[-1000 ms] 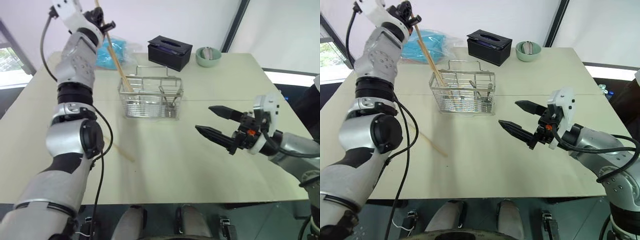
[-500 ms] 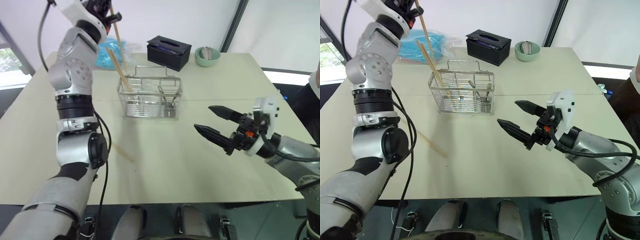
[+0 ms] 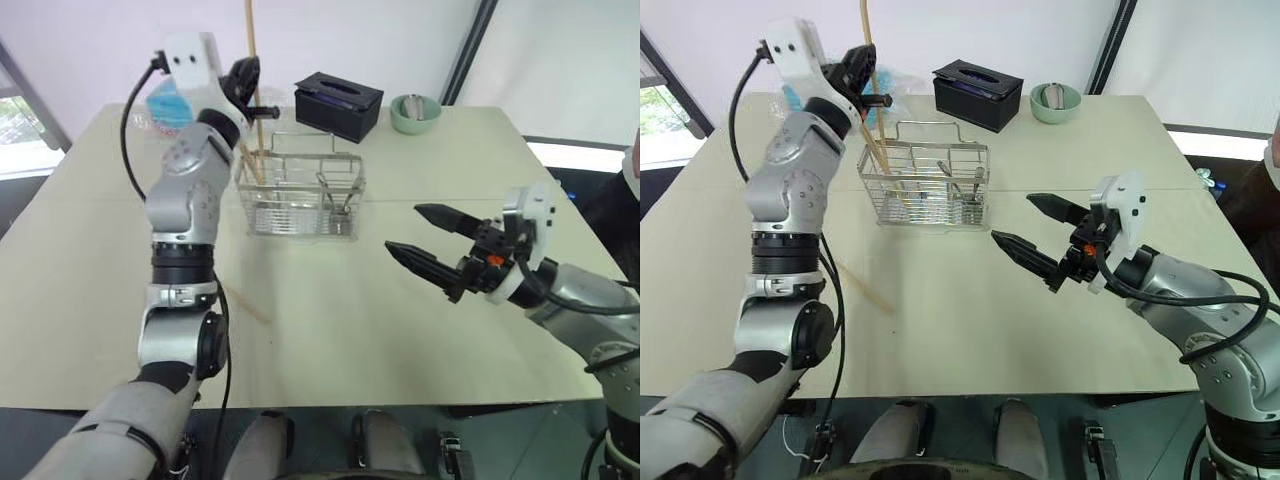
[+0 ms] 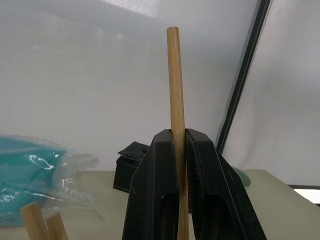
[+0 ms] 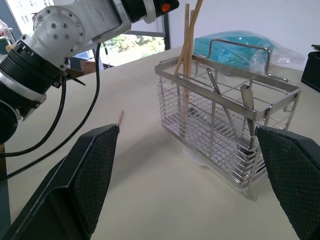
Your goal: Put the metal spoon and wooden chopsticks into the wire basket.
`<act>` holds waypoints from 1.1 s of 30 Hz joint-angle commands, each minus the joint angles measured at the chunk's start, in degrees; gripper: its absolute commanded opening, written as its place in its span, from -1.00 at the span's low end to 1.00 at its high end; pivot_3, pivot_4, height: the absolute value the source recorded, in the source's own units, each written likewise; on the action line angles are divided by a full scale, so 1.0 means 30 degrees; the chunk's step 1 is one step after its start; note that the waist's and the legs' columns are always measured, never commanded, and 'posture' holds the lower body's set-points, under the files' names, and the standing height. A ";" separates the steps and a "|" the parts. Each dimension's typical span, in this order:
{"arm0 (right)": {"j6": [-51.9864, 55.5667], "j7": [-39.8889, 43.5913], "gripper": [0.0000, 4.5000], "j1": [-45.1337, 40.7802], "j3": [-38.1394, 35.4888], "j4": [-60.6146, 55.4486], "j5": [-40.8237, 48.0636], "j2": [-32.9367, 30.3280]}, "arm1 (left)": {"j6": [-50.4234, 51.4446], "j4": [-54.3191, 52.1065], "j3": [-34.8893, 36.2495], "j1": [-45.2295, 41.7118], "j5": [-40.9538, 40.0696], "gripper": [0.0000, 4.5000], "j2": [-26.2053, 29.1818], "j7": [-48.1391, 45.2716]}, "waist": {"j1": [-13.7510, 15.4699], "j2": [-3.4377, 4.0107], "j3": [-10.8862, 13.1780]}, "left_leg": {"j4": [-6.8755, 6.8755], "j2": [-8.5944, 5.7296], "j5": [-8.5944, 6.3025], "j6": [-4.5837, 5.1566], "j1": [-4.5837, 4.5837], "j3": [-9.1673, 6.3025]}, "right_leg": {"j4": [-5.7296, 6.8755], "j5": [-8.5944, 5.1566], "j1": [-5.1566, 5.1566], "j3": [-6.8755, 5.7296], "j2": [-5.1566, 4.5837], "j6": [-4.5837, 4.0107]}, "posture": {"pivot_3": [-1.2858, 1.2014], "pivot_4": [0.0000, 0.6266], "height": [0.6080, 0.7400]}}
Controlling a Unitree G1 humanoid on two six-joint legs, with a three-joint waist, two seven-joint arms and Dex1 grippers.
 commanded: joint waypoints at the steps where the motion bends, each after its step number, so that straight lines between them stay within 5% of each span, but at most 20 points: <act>1: -0.0151 0.0045 1.00 -0.0213 -0.0442 -0.0173 0.0251 -0.0138 | -0.1102 -0.0101 -0.0171 -0.0145 0.0424 -0.99 -0.0050 -0.0090 | 0.0011 0.0001 -0.0001 | 0.0001 0.0001 0.0000 0.0000 0.0003 0.0001 | 0.0002 0.0000 0.0002 0.0001 0.0001 0.0000 | 0.03 -0.52 -0.28; 8: -0.0139 -0.0015 1.00 -0.0155 -0.0859 0.0018 0.0218 -0.0265 | -0.1559 0.0081 -0.0473 0.0512 0.0688 -0.99 -0.0443 -0.0372 | 0.0041 0.0000 0.0000 | 0.0011 -0.0005 0.0000 0.0001 0.0002 0.0001 | -0.0005 0.0000 0.0019 0.0000 -0.0002 0.0000 | 0.03 -0.52 -0.28; 19: -0.0278 0.0007 1.00 -0.0194 -0.0805 0.0302 -0.0169 -0.0267 | -0.0151 -0.1605 0.0004 0.0871 0.0146 0.98 -0.0351 -0.0115 | 0.0013 0.0002 -0.0001 | 0.0009 -0.0004 -0.0001 0.0002 0.0001 0.0001 | -0.0005 0.0000 0.0017 0.0000 -0.0002 0.0001 | 0.03 -0.52 -0.28; 27: -0.0352 0.0400 1.00 -0.0830 -0.0317 0.0885 -0.0631 -0.0180 | 0.4406 -0.3605 0.1230 -0.0372 -0.0827 0.98 0.2277 0.0662 | -0.0005 0.0012 0.0006 | 0.0007 0.0000 -0.0001 0.0002 0.0008 -0.0003 | 0.0003 0.0000 0.0011 -0.0001 0.0008 0.0000 | 0.03 -0.52 -0.28; 33: -0.0389 0.1131 1.00 -0.1467 0.0274 0.1464 -0.1127 -0.0077 | 1.1140 -0.3807 0.5067 -0.1764 -0.2027 0.98 0.3355 0.5569 | -0.0029 0.0016 0.0007 | -0.0003 -0.0001 0.0000 0.0002 0.0017 -0.0006 | 0.0004 -0.0002 0.0007 -0.0003 0.0014 0.0004 | 0.03 -0.52 -0.28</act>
